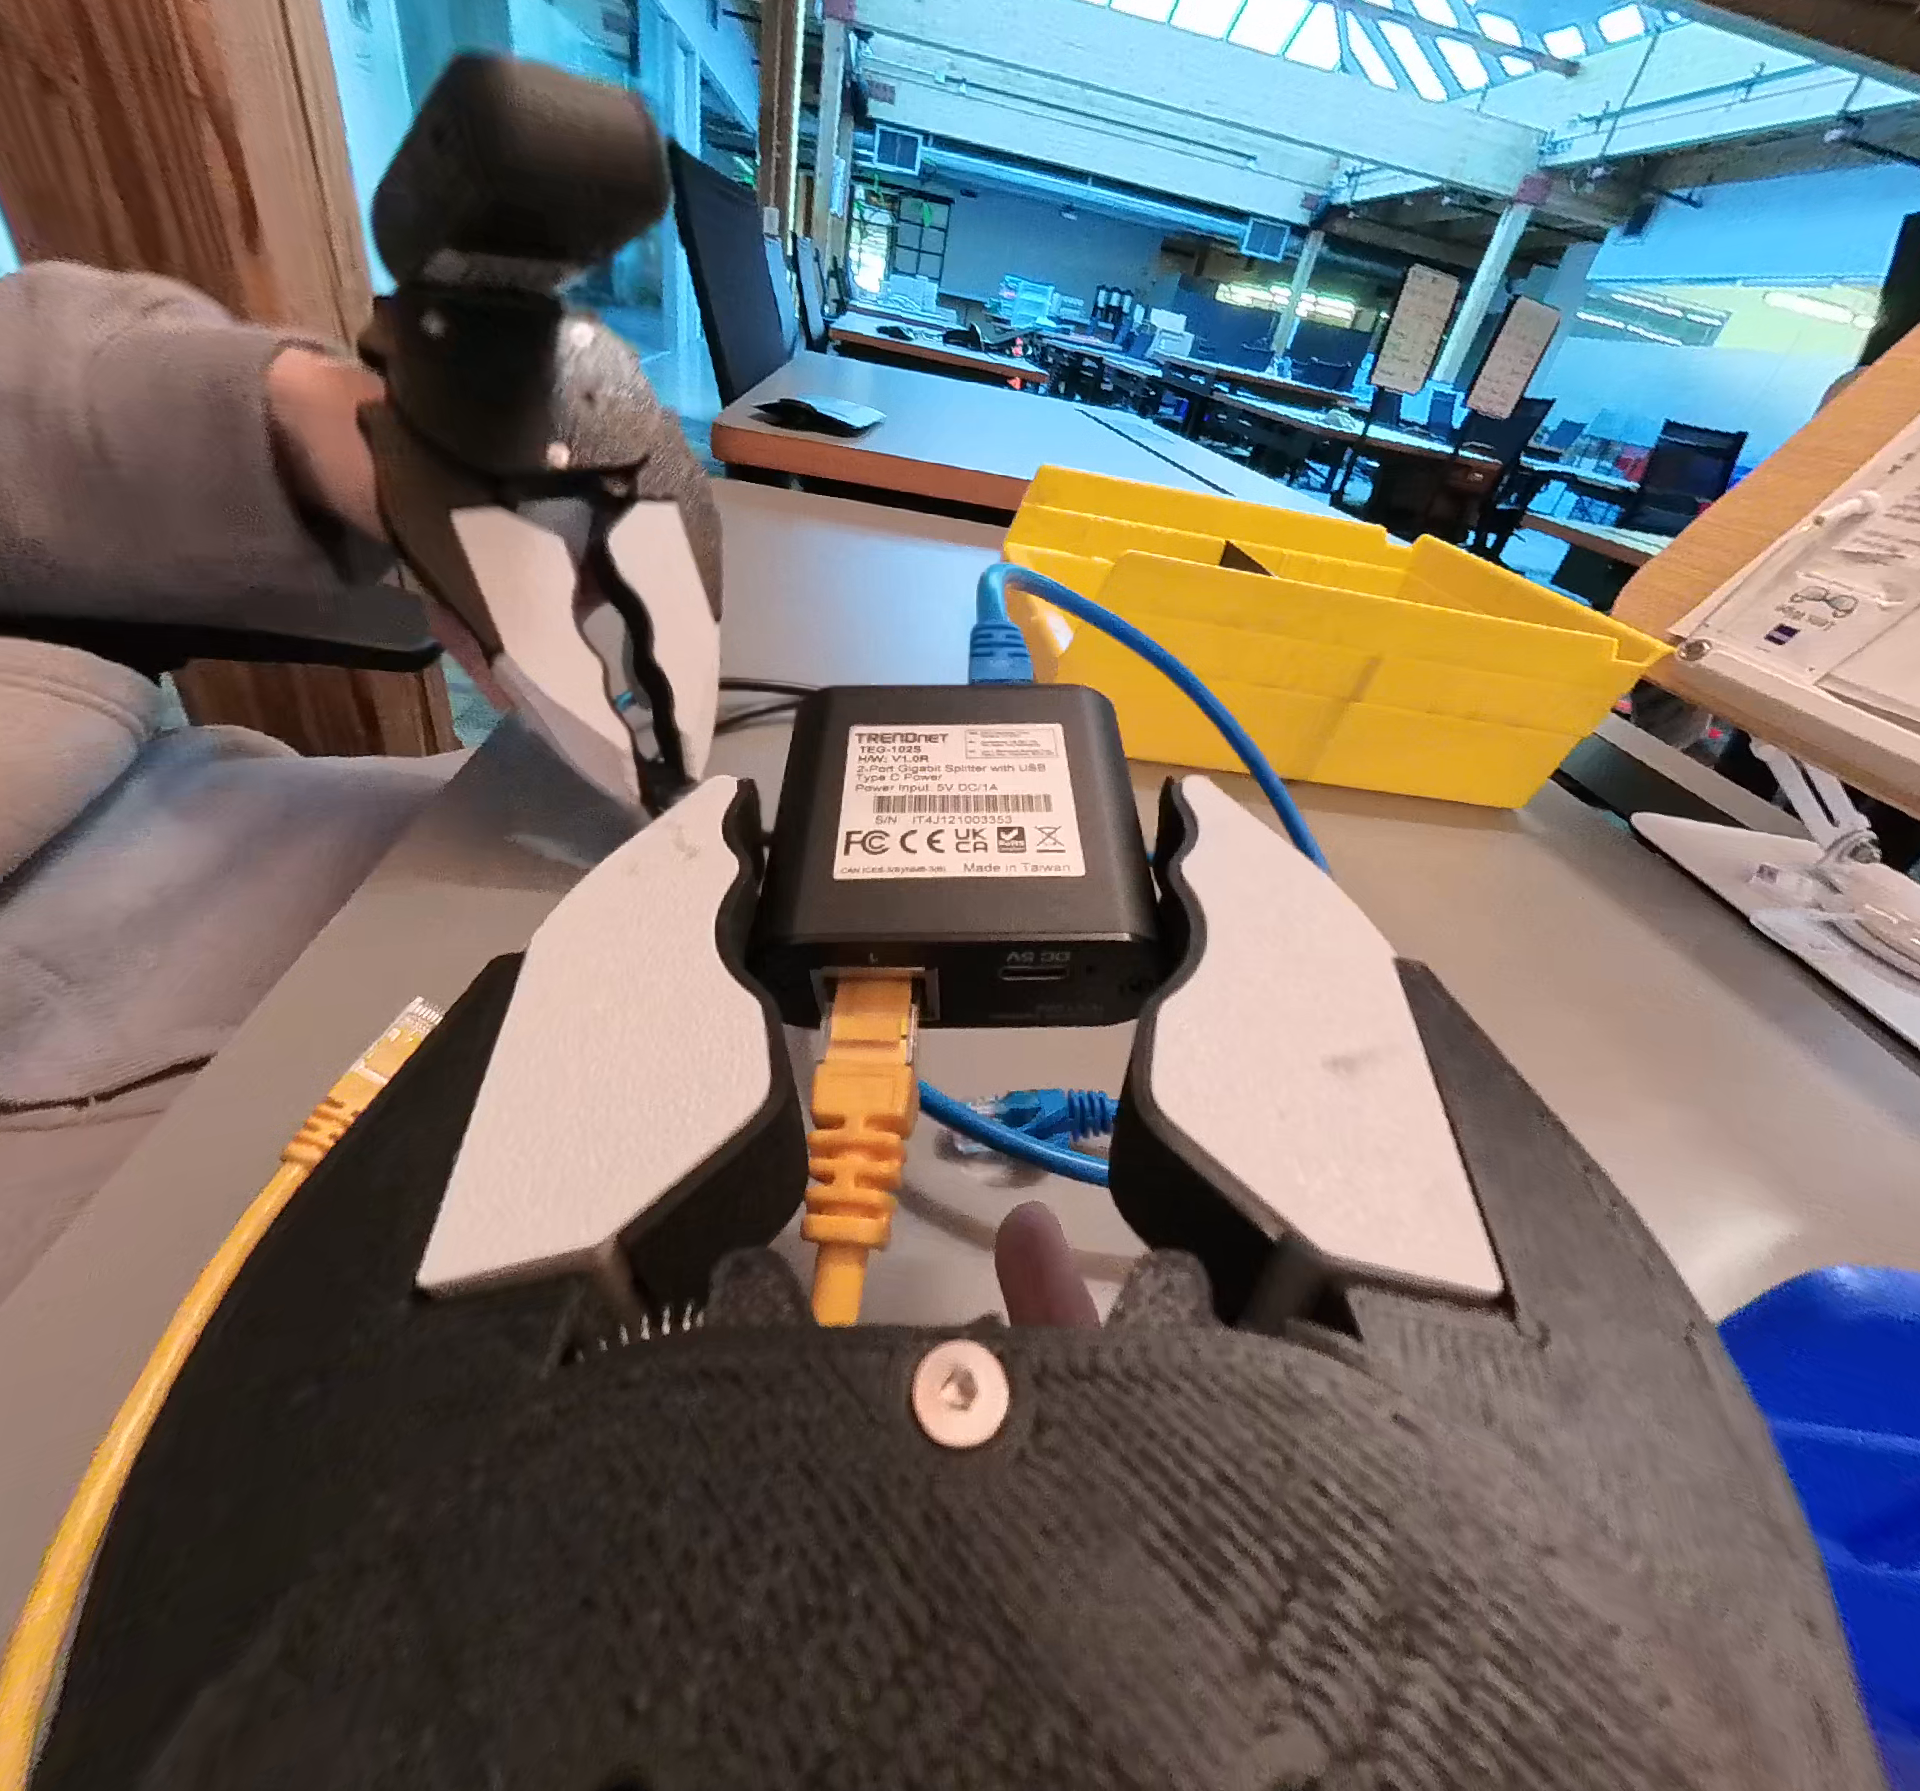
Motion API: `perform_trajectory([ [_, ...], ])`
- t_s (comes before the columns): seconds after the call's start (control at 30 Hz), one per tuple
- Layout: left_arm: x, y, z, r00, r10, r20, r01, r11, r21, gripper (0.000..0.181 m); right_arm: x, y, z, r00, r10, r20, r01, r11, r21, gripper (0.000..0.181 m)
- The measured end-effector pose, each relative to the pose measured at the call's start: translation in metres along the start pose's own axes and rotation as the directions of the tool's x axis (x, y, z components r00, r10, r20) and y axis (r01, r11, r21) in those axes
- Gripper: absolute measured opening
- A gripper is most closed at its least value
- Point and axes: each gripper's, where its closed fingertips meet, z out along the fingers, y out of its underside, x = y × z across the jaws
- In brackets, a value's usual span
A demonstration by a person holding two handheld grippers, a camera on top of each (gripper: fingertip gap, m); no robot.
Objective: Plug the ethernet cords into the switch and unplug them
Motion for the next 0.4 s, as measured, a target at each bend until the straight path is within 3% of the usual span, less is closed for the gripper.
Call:
perform_trajectory([
  [0.23,0.012,-0.073,-0.030,0.928,0.331,-0.173,-0.337,0.941,-0.008,0.010,-0.014,-0.003,-0.002,0.996,-0.024,0.083,0.022,1.000,0.021,0.073],
  [0.4,0.006,-0.095,-0.021,0.857,0.474,-0.202,-0.503,0.855,-0.125,0.010,-0.012,0.000,0.000,0.997,-0.020,0.075,0.020,1.000,-0.005,0.073],
])
